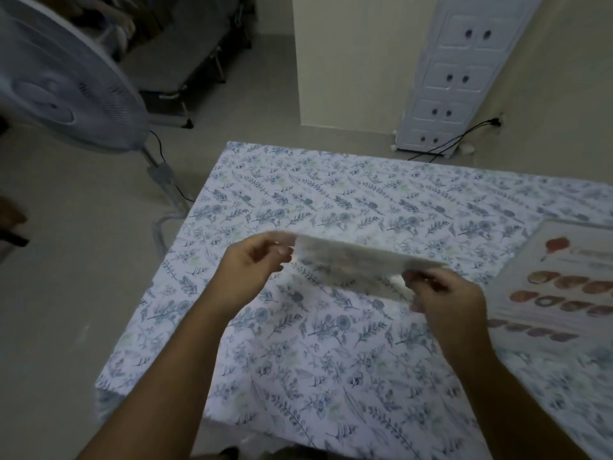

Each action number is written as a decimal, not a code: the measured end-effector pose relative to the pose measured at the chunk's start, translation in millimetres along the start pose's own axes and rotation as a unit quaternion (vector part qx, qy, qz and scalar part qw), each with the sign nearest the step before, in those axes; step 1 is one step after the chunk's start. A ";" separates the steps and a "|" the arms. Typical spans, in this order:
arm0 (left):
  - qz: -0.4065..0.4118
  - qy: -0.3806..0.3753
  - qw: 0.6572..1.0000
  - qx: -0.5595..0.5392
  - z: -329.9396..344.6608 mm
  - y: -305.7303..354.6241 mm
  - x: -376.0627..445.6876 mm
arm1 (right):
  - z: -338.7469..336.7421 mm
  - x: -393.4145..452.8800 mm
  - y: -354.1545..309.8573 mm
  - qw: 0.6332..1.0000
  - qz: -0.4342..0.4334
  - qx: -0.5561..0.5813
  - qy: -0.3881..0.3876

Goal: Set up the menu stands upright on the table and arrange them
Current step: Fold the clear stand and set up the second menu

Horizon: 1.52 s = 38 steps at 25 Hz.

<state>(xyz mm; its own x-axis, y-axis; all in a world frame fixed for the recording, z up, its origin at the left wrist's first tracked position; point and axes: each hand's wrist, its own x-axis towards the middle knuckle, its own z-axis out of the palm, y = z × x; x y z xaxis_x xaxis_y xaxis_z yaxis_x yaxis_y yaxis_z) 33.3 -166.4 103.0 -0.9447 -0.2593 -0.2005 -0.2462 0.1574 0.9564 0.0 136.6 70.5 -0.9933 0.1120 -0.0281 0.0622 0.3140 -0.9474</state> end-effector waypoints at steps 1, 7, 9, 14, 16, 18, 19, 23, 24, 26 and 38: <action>0.055 0.017 0.996 0.062 -2.4 3.0 4.0 | 2.5 7.5 -6.4 0.996 -0.059 -0.056 0.022; 0.131 0.075 0.984 0.099 -12.6 0.8 25.9 | 24.6 22.5 -26.5 0.996 -0.079 -0.037 -0.002; 0.096 0.065 0.993 0.010 -12.8 -3.9 26.2 | 35.5 24.3 -23.3 0.997 -0.070 -0.028 -0.007; 0.072 0.089 0.993 0.018 -12.7 -29.3 34.1 | 55.1 21.3 -6.3 0.998 -0.051 -0.039 0.013; 0.070 0.112 0.990 0.039 -10.6 -40.3 34.9 | 58.1 19.0 -3.1 0.997 -0.056 -0.046 0.022; 0.082 0.131 0.986 0.055 -7.4 -44.6 34.7 | 61.0 16.8 -1.8 0.995 -0.065 -0.056 0.041; 0.088 0.137 0.985 0.053 -5.7 -43.8 33.8 | 62.4 15.6 -1.4 0.994 -0.072 -0.064 0.050; 0.099 0.146 0.982 0.067 -0.6 -36.3 27.8 | 62.8 11.7 -1.6 0.990 -0.094 -0.095 0.048; 0.099 0.149 0.981 0.078 -0.4 -35.4 25.0 | 60.4 11.1 -3.2 0.989 -0.095 -0.107 0.034; 0.096 0.146 0.980 0.092 1.3 -32.3 15.6 | 51.9 5.4 -9.6 0.989 -0.085 -0.116 -0.011; 0.099 0.104 0.941 0.307 145.1 -18.0 -131.1 | -101.0 -68.6 27.7 0.895 -0.128 -0.387 -0.181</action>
<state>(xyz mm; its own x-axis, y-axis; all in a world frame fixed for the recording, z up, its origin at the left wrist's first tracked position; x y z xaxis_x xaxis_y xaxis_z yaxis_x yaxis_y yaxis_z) 130.2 2.9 81.2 -0.9385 -0.3369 0.0758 -0.2080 0.7268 0.6545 79.7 232.8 78.4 -0.9422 -0.3262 -0.0757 -0.2629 0.8605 -0.4364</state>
